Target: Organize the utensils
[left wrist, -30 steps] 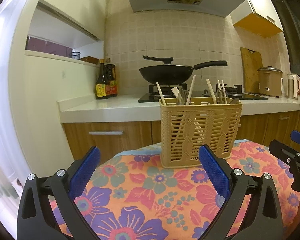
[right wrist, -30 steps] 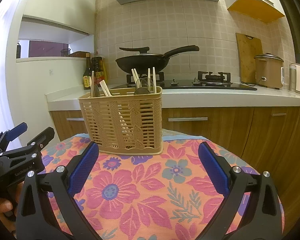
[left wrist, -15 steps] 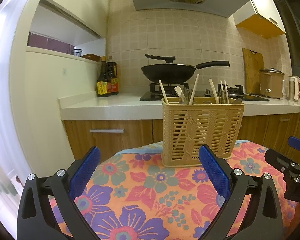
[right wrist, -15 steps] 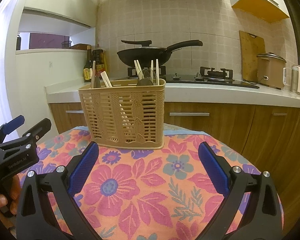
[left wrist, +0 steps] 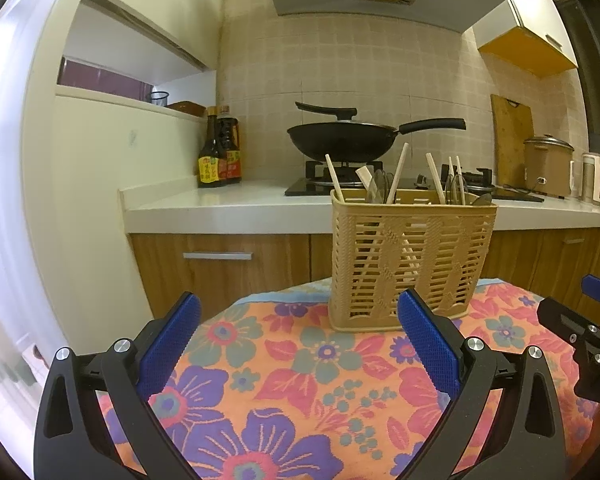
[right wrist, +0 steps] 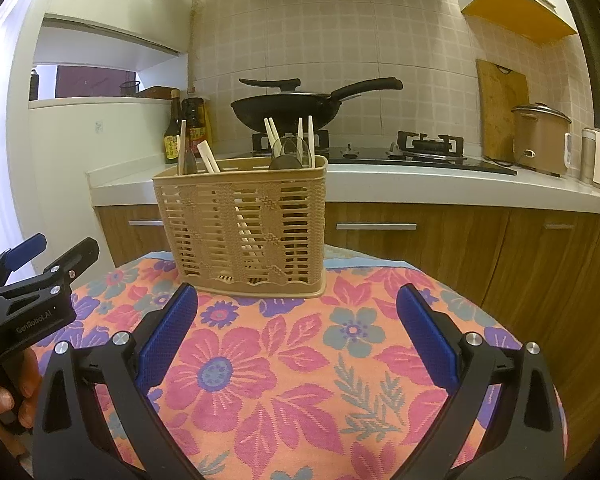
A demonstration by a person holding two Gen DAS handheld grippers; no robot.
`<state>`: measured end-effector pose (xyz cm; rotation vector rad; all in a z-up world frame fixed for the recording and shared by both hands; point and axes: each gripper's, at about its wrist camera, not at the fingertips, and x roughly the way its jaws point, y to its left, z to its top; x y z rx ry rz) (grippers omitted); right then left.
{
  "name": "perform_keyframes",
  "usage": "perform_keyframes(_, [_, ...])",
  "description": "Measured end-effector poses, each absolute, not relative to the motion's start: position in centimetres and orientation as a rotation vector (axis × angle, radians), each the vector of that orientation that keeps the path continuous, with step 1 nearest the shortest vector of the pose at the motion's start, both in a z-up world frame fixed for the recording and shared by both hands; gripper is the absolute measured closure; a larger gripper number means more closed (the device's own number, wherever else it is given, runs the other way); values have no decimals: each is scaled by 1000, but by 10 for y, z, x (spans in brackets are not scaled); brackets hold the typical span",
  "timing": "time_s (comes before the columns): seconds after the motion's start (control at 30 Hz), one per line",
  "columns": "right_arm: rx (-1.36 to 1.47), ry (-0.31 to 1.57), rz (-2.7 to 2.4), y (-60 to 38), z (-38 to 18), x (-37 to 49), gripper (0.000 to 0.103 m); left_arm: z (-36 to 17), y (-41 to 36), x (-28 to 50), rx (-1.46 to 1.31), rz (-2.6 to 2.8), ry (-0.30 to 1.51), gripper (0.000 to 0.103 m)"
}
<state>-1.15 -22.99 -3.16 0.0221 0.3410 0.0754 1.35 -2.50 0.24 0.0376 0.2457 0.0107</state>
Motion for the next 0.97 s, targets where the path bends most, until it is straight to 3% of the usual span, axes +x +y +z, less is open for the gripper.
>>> perform_keyframes(0.97, [10, 341, 65, -227, -33, -12, 8, 5, -21, 15, 11, -12, 256, 7])
